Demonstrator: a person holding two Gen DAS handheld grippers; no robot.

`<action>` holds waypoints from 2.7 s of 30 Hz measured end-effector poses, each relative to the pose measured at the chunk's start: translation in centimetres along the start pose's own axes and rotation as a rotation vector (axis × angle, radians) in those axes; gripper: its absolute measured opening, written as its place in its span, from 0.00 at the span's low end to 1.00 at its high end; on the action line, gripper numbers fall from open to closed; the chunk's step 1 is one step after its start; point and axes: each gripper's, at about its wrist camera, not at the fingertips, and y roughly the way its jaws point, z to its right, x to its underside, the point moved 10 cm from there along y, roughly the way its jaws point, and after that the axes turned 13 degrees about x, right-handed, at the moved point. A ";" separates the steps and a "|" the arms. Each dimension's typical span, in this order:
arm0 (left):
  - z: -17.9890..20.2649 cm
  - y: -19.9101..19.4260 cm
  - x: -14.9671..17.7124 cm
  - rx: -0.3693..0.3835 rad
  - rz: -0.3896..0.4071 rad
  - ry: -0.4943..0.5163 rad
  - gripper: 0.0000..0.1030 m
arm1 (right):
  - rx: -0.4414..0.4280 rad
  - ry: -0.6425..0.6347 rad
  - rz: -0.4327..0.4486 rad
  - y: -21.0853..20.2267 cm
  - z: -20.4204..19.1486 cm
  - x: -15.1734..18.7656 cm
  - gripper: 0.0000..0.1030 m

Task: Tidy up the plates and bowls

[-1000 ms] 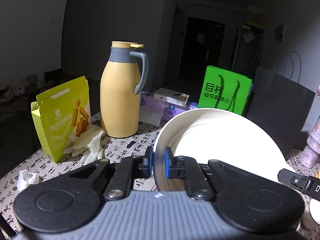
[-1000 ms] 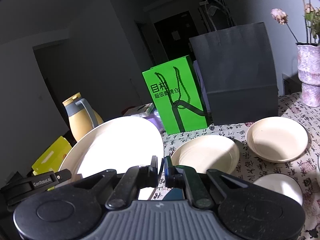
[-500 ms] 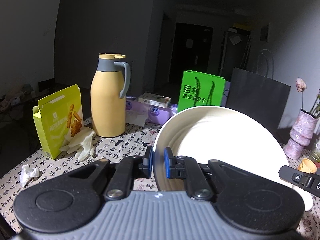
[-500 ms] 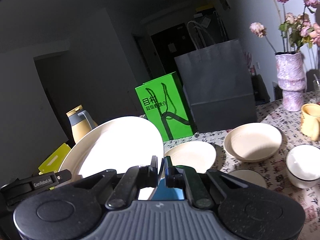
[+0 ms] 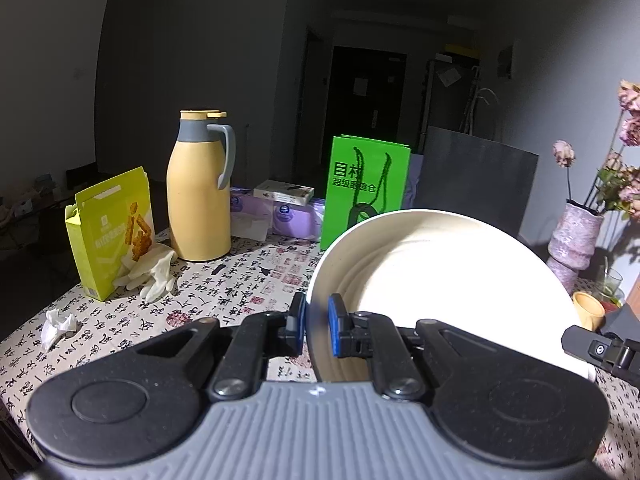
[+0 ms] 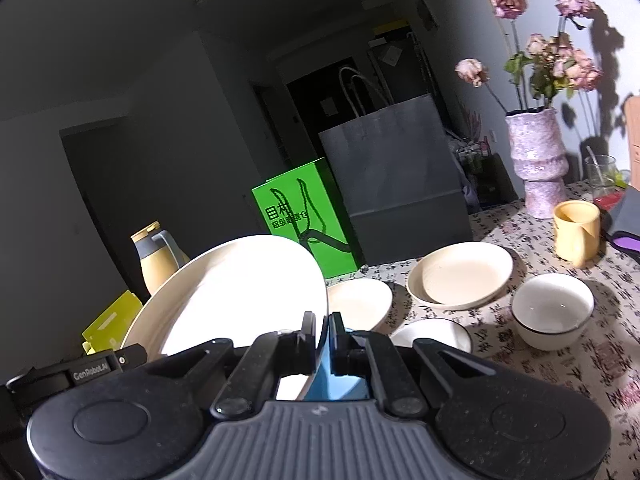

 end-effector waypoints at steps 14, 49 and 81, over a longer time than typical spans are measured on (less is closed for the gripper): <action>2.8 -2.6 2.3 0.025 -0.016 0.021 0.12 | 0.040 0.035 0.005 -4.1 3.5 1.9 0.06; 6.1 -3.7 8.0 0.094 -0.053 0.079 0.12 | 0.086 0.108 -0.019 -5.4 9.3 7.0 0.06; 6.7 -0.3 14.3 0.099 -0.191 0.105 0.12 | 0.148 0.113 -0.117 -3.1 12.8 11.1 0.06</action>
